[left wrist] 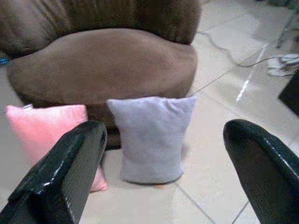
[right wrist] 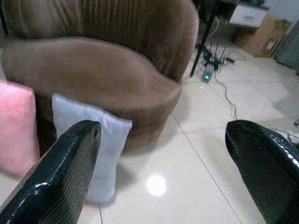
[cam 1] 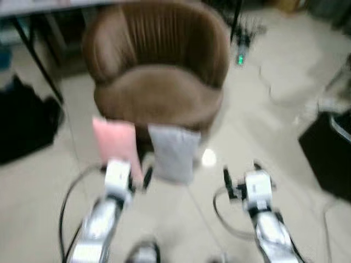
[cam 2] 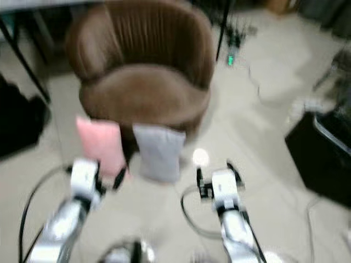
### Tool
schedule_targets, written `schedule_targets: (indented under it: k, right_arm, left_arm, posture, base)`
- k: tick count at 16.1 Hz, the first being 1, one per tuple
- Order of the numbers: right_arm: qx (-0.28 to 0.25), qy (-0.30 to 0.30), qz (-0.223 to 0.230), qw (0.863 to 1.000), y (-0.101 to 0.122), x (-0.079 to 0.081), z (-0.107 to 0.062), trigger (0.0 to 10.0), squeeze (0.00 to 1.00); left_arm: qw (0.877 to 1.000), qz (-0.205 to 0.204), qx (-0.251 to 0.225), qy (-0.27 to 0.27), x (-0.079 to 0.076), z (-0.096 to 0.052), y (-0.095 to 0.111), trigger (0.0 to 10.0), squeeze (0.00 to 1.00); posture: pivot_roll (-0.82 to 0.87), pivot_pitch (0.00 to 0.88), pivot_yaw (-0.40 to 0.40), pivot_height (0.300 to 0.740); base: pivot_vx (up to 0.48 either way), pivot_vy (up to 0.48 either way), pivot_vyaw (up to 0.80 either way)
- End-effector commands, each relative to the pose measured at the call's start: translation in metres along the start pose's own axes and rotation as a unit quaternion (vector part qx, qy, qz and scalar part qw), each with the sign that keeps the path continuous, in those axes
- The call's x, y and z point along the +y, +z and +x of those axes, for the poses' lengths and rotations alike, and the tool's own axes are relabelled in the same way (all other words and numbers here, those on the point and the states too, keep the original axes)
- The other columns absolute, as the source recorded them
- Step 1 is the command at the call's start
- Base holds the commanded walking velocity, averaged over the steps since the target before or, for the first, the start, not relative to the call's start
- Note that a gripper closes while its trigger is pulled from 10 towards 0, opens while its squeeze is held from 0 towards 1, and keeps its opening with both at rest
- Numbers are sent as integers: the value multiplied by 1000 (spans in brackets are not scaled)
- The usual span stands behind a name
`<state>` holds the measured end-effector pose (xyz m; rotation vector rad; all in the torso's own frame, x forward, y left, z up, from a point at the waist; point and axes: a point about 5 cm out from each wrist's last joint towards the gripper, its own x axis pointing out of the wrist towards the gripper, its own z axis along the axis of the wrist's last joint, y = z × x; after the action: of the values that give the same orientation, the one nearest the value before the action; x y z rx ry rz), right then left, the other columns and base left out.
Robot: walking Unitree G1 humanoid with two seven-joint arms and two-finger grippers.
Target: Move the pillow to the sofa from floor
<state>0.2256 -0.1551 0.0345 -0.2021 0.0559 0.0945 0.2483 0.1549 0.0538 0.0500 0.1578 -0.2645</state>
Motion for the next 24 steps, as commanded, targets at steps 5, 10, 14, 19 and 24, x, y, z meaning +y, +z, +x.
schedule_targets:
  k: [5, 10, 14, 19, 24]
  right_arm:
    - [2, 5, -6, 1000, -1, -2, -1, 10000, 0]
    - [4, 6, -11, 1000, -2, -3, -2, 10000, 0]
    - [3, 3, -12, 1000, -2, -4, -1, 10000, 0]
    - [3, 5, -13, 1000, -2, -1, -1, 10000, 0]
    - [5, 9, -14, 1000, -2, 0, 0, 10000, 0]
  left_arm:
    - [1000, 15, 8, 19, -7, 5, 3, 10000, 0]
    - [999, 25, 12, 32, -9, 4, 3, 10000, 0]
    - [999, 27, 14, 33, -9, 3, 2, 10000, 0]
    - [998, 50, 16, 28, -8, 3, 4, 10000, 0]
    - [997, 67, 20, 28, -7, 3, 5, 10000, 0]
  posture:
    - [112, 148, -31, 740]
    - [108, 152, -34, 740]
    - [108, 151, -33, 740]
    - [106, 154, -29, 740]
    - [104, 155, -30, 740]
  base:
    - [88, 0, 0]
    - [463, 0, 0]
    - [472, 0, 0]
    - [480, 0, 0]
    - [437, -109, 0]
